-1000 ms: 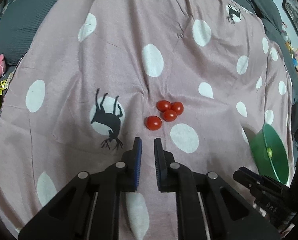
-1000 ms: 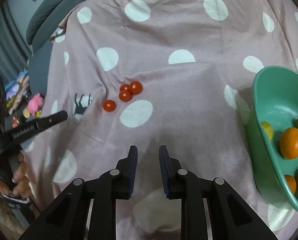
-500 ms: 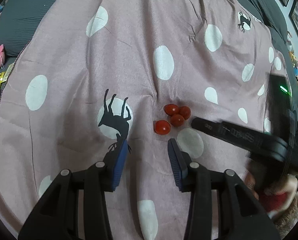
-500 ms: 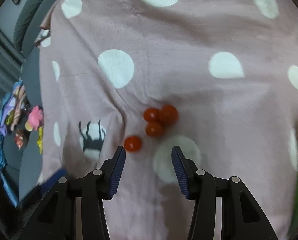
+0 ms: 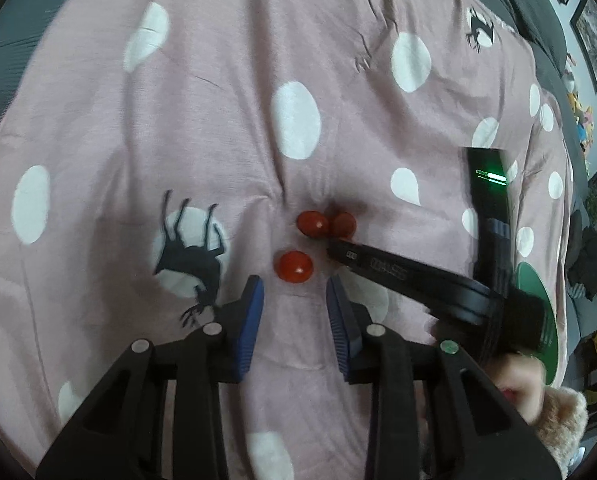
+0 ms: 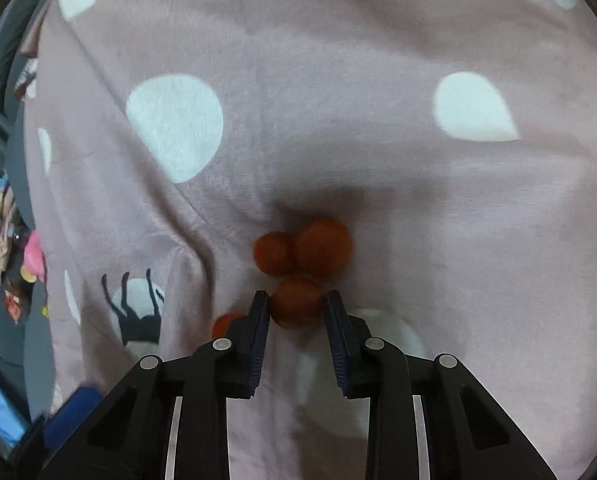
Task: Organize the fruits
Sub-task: 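Close the left tool on one red cherry tomato and lift it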
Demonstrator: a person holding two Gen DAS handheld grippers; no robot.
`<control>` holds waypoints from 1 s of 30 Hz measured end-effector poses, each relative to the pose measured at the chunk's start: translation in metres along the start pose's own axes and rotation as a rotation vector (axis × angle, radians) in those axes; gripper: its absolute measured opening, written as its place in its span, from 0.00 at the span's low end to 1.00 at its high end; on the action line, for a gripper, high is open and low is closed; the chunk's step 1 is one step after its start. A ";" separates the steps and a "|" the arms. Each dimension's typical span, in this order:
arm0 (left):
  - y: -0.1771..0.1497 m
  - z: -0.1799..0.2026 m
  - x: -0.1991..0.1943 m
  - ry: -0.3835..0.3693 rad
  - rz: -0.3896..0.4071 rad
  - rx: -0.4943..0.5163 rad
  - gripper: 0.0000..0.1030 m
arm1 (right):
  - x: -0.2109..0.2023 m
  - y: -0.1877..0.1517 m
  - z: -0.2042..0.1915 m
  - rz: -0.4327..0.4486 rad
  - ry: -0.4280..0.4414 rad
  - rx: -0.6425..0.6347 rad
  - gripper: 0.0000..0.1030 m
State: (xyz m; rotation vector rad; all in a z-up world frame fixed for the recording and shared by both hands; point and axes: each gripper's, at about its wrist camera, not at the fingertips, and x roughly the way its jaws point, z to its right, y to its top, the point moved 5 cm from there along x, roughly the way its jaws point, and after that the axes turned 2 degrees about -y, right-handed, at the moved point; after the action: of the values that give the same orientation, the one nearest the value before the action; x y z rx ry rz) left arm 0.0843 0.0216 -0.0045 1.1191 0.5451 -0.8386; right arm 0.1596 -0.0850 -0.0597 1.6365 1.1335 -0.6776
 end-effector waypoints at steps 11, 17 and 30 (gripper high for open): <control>0.017 0.024 0.077 0.135 -0.131 0.101 0.28 | -0.107 -0.055 0.068 0.100 -0.081 -0.044 0.29; 0.018 0.018 0.094 0.239 -0.130 0.120 0.27 | -0.123 -0.065 0.082 0.160 -0.081 -0.041 0.29; 0.006 0.016 0.091 0.236 -0.126 0.048 0.28 | -0.126 -0.063 0.085 0.166 -0.050 -0.033 0.29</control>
State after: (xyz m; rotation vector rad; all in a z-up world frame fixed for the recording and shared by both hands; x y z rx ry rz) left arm 0.1419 -0.0202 -0.0637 1.2465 0.8023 -0.8367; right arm 0.0587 -0.2046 -0.0091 1.6561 0.9561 -0.5858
